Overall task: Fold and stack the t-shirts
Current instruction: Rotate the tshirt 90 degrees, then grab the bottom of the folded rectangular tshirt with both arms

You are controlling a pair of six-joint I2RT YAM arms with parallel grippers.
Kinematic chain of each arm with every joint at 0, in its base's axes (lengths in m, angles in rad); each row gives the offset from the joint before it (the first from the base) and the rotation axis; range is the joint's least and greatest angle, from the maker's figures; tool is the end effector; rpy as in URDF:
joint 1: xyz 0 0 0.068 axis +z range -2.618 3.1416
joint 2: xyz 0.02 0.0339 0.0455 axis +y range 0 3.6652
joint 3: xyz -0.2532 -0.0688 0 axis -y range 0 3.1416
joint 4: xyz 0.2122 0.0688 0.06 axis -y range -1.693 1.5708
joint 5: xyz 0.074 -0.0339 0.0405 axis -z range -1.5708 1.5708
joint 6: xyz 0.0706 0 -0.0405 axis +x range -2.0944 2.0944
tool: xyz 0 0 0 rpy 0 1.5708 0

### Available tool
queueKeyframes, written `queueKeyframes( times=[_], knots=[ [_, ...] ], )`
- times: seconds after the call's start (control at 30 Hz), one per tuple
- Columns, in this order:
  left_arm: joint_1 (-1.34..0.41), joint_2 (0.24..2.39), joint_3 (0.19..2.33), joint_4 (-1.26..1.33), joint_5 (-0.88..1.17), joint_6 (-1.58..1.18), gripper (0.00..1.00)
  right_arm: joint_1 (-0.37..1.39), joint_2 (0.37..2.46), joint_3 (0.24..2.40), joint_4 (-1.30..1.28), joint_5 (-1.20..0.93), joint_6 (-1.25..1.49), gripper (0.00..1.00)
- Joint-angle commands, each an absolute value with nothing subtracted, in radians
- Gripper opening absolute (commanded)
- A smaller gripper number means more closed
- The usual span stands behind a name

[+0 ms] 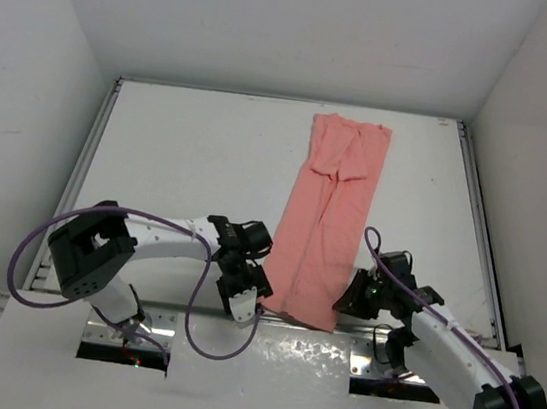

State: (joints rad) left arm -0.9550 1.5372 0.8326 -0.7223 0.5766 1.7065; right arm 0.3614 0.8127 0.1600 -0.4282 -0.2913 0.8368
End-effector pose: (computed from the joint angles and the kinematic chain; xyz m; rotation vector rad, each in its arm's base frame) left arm 0.1021 -0.2109 0.1430 2.6555 0.5901 -0.6784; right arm 0.1028 0.0605 0.0912 0.5609 2.7522 0.7357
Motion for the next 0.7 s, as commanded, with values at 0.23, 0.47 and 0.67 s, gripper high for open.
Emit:
queueKeyframes(
  times=[0.23, 0.47, 0.67],
  knots=[
    [-0.977, 1.595, 0.785, -0.638, 0.557, 1.865, 0.59, 0.359, 0.821, 0.193, -0.601, -0.321, 0.6, 0.56],
    [-0.997, 1.614, 0.765, -0.503, 0.56, 1.74, 0.39, 0.36, 0.831, 0.143, -0.546, -0.368, 0.644, 0.52],
    [-1.002, 1.646, 0.807, -0.476, 0.586, 1.663, 0.03, 0.362, 0.838, 0.117, -0.453, -0.419, 0.741, 0.44]
  ],
)
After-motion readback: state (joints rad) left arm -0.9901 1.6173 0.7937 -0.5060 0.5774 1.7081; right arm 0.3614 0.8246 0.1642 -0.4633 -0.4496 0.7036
